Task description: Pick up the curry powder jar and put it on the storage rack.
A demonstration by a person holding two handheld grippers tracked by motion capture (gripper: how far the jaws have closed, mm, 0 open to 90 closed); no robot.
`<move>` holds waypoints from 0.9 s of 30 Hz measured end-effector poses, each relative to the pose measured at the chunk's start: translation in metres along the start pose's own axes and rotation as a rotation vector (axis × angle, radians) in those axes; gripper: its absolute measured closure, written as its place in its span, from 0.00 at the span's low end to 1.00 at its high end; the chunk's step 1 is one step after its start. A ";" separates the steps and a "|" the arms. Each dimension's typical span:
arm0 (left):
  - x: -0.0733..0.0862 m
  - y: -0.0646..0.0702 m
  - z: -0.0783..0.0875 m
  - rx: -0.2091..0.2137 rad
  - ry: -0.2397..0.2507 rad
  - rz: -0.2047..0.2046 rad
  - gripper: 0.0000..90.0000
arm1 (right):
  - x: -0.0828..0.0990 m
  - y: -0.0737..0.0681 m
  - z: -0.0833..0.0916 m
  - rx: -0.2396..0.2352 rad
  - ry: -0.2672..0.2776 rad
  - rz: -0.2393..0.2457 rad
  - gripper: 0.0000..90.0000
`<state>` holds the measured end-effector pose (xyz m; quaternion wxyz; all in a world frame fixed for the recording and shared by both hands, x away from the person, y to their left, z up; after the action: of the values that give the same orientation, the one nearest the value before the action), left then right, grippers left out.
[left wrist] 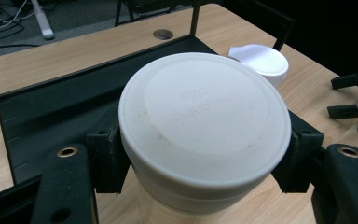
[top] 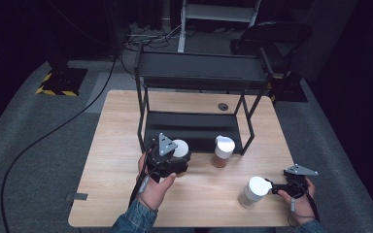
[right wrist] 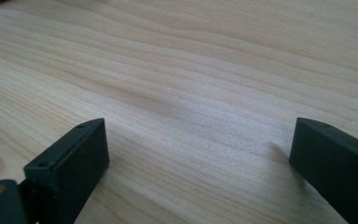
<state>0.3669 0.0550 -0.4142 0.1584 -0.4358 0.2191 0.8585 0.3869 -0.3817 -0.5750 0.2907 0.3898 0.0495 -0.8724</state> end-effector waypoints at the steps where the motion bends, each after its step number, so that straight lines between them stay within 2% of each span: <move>1: -0.002 -0.001 -0.001 0.000 0.001 0.000 0.37 | 0.000 0.000 0.000 0.000 0.000 0.000 0.05; 11: -0.016 -0.020 -0.010 -0.016 0.006 0.011 0.37 | 0.000 0.000 0.000 0.000 0.000 0.000 0.05; 14: -0.019 -0.023 -0.012 -0.021 0.015 0.023 0.37 | 0.000 0.000 0.000 0.000 0.000 0.000 0.05; 18: -0.028 -0.027 -0.014 -0.041 0.028 0.010 0.37 | 0.000 0.000 0.000 0.000 0.000 0.000 0.05; 27: -0.040 -0.041 -0.026 -0.059 0.037 0.025 0.37 | 0.000 0.000 0.000 0.000 0.000 0.000 0.05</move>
<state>0.4264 0.0729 -0.4051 0.1306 -0.4532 0.2020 0.8584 0.3869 -0.3817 -0.5749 0.2905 0.3898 0.0494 -0.8725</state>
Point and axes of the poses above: each handheld gripper's, and its own axes: z roughly backward along the jaws, x roughly out of its underside, y roughly to its right, the point moved 4 cm from there along -z, roughly forward along the jaws, and after that the axes turned 11 degrees about z, right-handed, at the moved point
